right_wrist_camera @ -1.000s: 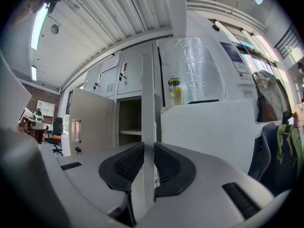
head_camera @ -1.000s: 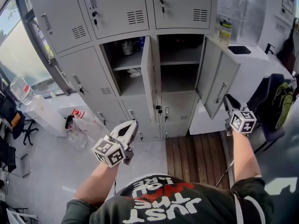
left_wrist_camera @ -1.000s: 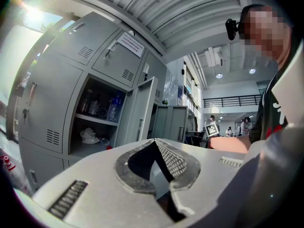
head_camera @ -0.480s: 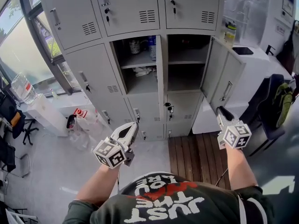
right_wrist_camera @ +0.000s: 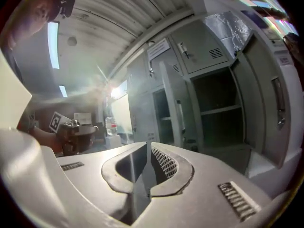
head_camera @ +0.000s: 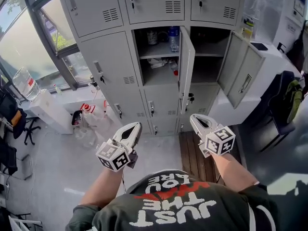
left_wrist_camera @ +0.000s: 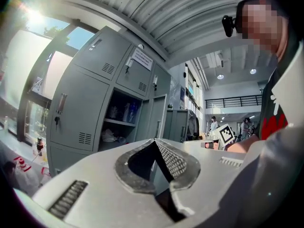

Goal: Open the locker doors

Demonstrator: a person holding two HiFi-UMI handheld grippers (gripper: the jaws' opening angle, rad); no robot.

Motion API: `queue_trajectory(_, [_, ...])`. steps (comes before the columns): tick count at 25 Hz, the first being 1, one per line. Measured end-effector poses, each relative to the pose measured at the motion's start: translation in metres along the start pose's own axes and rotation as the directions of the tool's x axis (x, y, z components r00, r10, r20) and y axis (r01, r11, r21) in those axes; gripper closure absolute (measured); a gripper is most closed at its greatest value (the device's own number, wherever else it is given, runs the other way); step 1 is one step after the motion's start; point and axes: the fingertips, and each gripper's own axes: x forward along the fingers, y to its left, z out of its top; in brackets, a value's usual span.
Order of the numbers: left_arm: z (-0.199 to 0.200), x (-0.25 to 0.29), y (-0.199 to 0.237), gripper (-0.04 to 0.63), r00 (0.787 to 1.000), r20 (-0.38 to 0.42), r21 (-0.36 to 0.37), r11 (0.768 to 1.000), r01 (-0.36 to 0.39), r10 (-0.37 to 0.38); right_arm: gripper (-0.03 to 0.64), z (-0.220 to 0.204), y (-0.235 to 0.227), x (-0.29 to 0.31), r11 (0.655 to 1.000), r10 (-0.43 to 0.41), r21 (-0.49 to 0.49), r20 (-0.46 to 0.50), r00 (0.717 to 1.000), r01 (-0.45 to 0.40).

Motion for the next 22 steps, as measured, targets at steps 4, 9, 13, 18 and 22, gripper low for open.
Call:
queue_trajectory(4, [-0.002,-0.022,0.014,0.594,1.0,0.012,-0.046,0.999,-0.009,0.009,0.574,-0.005,0.033,0.018,0.999,0.031,0.012,-0.001,1.0,-0.031])
queue_trajectory(9, [-0.004,-0.033,0.014,0.594,1.0,0.006,-0.054,0.998,0.007,-0.006,0.581,-0.008,0.042,0.023,0.999,0.03,0.024,0.001,1.0,-0.03])
queue_trajectory(13, [-0.003,-0.035,0.018,0.594,1.0,0.009,-0.039,0.999,0.012,-0.012,0.581,-0.001,0.042,0.022,1.0,0.021,-0.003,0.003,1.0,-0.021])
queue_trajectory(18, [0.0,-0.032,0.02,0.594,1.0,0.019,-0.028,0.999,0.017,-0.016,0.581,0.003,0.041,0.023,1.0,0.017,-0.019,-0.001,1.0,-0.017])
queue_trajectory(22, [0.0,-0.032,0.021,0.594,1.0,0.026,-0.035,0.999,0.017,-0.016,0.583,0.001,0.038,0.022,0.999,0.017,-0.027,-0.006,1.0,-0.018])
